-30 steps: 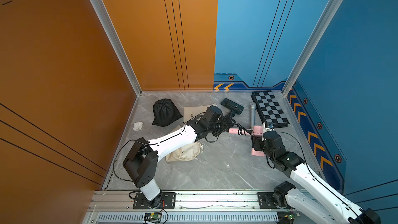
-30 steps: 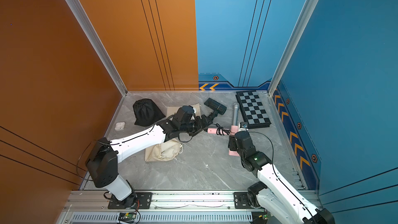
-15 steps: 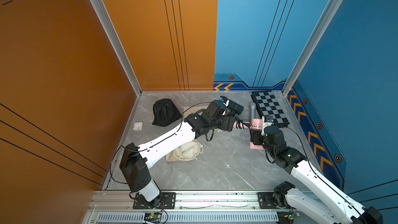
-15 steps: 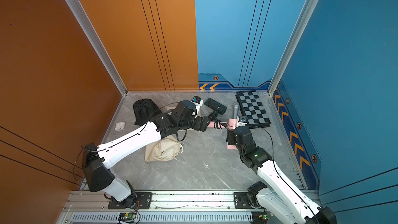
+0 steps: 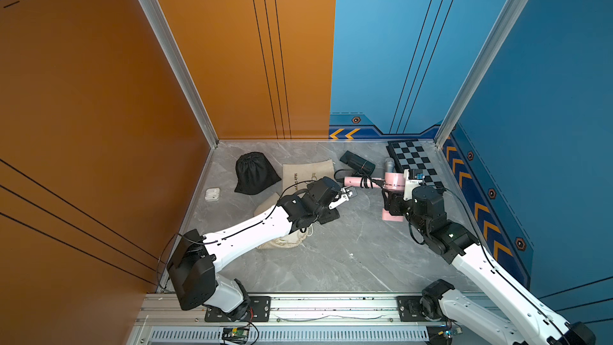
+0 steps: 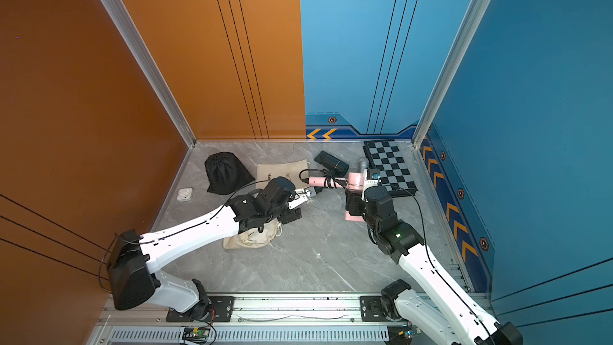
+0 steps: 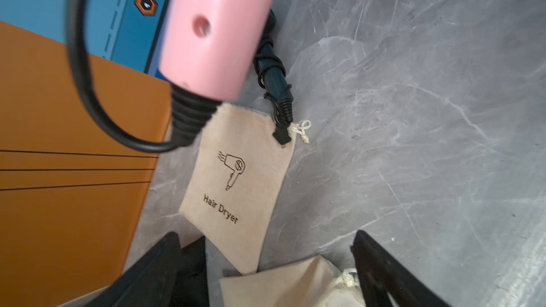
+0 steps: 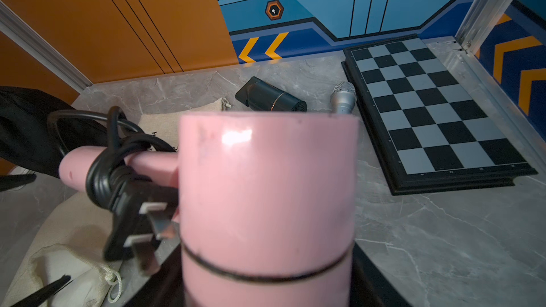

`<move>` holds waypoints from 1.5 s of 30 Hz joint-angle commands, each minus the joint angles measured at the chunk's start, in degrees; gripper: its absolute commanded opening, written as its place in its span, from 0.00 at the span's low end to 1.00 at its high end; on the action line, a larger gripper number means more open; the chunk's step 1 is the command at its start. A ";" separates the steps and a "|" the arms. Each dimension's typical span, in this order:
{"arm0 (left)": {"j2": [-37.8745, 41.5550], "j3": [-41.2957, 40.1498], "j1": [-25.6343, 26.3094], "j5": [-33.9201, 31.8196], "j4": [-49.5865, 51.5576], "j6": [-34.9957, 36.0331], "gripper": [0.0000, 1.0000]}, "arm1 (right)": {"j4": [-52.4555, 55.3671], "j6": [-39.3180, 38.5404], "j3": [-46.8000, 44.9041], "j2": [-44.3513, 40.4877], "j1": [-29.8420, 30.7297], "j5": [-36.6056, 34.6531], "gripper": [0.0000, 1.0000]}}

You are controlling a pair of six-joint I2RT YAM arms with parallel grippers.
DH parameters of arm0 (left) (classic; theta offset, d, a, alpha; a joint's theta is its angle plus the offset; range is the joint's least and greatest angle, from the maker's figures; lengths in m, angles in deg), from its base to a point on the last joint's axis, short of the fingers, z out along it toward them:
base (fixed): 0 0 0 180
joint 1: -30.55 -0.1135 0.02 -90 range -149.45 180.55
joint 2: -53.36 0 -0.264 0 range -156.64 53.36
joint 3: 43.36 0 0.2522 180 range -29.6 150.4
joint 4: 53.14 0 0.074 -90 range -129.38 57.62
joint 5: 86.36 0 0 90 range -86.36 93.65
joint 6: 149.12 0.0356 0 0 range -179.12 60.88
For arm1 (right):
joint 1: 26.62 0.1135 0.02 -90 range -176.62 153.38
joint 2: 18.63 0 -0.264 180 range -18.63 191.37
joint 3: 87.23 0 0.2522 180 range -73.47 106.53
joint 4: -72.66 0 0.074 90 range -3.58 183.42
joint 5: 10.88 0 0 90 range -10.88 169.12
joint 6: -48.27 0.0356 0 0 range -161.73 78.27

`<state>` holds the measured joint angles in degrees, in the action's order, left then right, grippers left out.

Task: Pack away hair dryers
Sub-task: Pick up the hair dryer from the center of the board.

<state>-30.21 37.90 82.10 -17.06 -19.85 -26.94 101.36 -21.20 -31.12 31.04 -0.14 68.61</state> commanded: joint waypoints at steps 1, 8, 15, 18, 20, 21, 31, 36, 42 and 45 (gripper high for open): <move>2.62 -0.16 0.42 -1.43 -6.77 7.25 0.93 | -2.22 0.21 2.26 -0.63 0.46 1.40 0.44; 1.41 4.03 -0.96 4.34 -3.78 9.31 0.92 | -2.62 0.47 2.85 -0.76 0.77 3.88 0.43; -1.35 10.39 -3.21 11.37 -0.07 9.29 0.91 | -3.07 0.65 3.53 -0.93 1.47 5.33 0.43; -3.09 13.00 -3.28 13.12 2.42 9.73 0.90 | -3.32 0.84 3.79 -0.98 1.56 5.76 0.43; -4.10 14.39 -3.30 14.38 4.00 9.91 0.89 | -3.46 0.99 4.03 -0.93 1.62 6.02 0.43; -4.39 14.82 -3.26 14.86 4.54 9.92 0.89 | -3.53 1.01 4.13 -0.89 1.64 6.10 0.43; -6.33 16.87 -2.45 16.92 9.99 9.82 0.81 | -4.48 1.17 5.51 -0.35 1.65 7.24 0.43; -7.56 17.67 -2.44 16.50 10.01 10.57 0.73 | -4.82 1.59 5.70 -0.36 1.64 7.85 0.43; -9.62 18.97 -3.40 15.12 10.00 11.31 0.78 | -4.93 1.90 6.07 -0.63 1.81 8.13 0.43; -10.03 19.29 -3.45 14.79 10.00 11.59 0.74 | -4.92 2.05 6.26 -0.67 1.91 8.26 0.43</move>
<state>-39.28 55.63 79.06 -2.35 -12.09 -16.27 101.43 -20.93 -28.28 31.17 1.31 75.96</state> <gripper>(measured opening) 0.757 0.672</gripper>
